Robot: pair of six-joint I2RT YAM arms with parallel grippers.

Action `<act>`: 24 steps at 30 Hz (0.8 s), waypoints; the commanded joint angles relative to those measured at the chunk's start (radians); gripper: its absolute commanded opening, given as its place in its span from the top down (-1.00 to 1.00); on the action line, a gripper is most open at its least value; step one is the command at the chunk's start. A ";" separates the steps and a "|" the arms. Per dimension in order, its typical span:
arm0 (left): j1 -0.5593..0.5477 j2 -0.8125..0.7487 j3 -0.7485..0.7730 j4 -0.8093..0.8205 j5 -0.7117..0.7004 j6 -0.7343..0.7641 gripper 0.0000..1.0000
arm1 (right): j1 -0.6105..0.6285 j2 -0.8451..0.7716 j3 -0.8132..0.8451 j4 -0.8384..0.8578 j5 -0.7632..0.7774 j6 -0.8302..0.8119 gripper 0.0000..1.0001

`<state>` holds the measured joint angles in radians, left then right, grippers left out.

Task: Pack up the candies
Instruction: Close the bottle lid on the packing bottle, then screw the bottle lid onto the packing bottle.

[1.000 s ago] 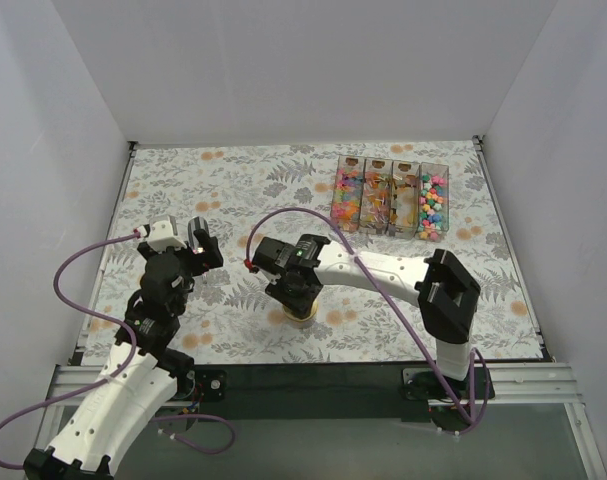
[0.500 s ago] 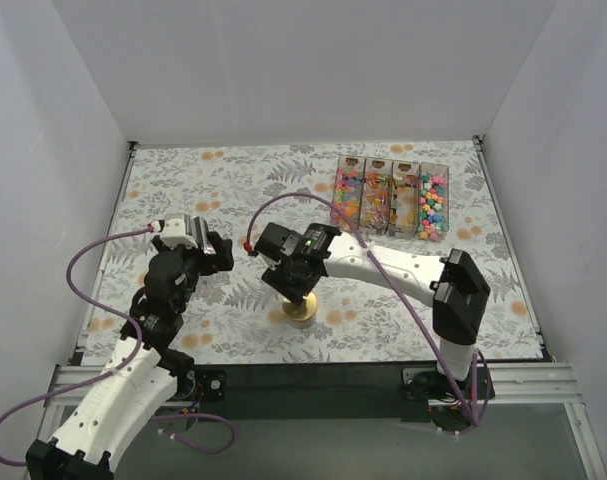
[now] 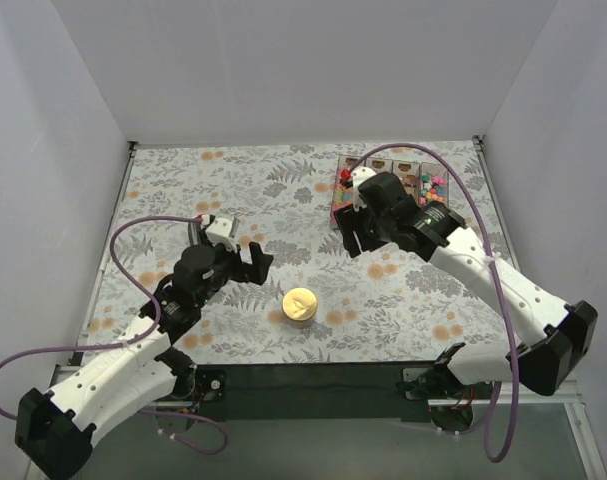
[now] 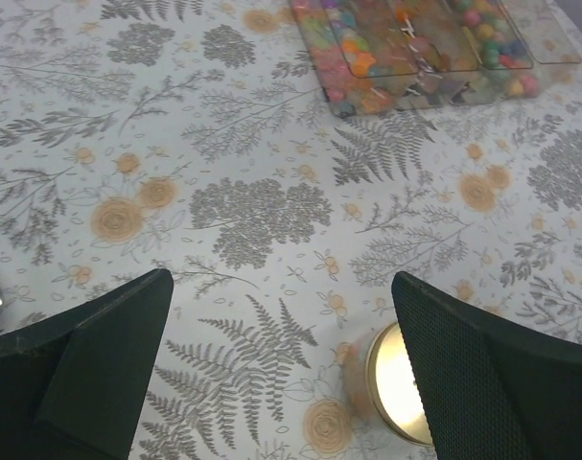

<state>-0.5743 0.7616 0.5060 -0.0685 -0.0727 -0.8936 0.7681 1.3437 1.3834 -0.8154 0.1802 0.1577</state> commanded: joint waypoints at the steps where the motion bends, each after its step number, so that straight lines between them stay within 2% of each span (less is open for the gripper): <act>1: -0.099 0.004 0.005 0.018 -0.065 -0.028 -0.96 | -0.035 -0.102 -0.130 0.148 -0.040 0.011 -0.47; 3: -0.187 0.001 -0.014 0.016 -0.100 -0.071 -0.96 | -0.053 -0.138 -0.193 0.206 -0.093 0.044 -0.55; 4: -0.221 -0.011 -0.021 0.012 -0.145 -0.085 -0.96 | -0.056 -0.170 -0.213 0.231 -0.097 0.061 -0.72; 8: -0.392 -0.074 -0.076 0.009 -0.301 -0.148 -0.96 | -0.056 -0.232 -0.280 0.275 -0.139 0.097 -0.74; 12: -0.563 -0.096 -0.113 -0.010 -0.398 -0.218 -0.96 | -0.058 -0.275 -0.342 0.308 -0.150 0.163 -0.75; 13: -0.597 -0.093 -0.118 -0.031 -0.424 -0.231 -0.96 | -0.056 -0.285 -0.351 0.317 -0.151 0.181 -0.88; 16: -0.732 -0.090 -0.129 -0.112 -0.603 -0.316 -0.96 | -0.058 -0.307 -0.409 0.338 -0.143 0.194 -0.97; 18: -0.794 -0.093 -0.120 -0.172 -0.703 -0.405 -0.96 | -0.056 -0.317 -0.438 0.354 -0.136 0.200 -0.97; 24: -0.823 -0.052 -0.104 -0.205 -0.688 -0.412 -0.96 | -0.058 -0.307 -0.428 0.395 -0.173 0.221 -0.97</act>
<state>-1.3880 0.6872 0.3878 -0.2325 -0.6857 -1.2575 0.7116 1.0443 0.9325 -0.5034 0.0368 0.3531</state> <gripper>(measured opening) 0.981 0.983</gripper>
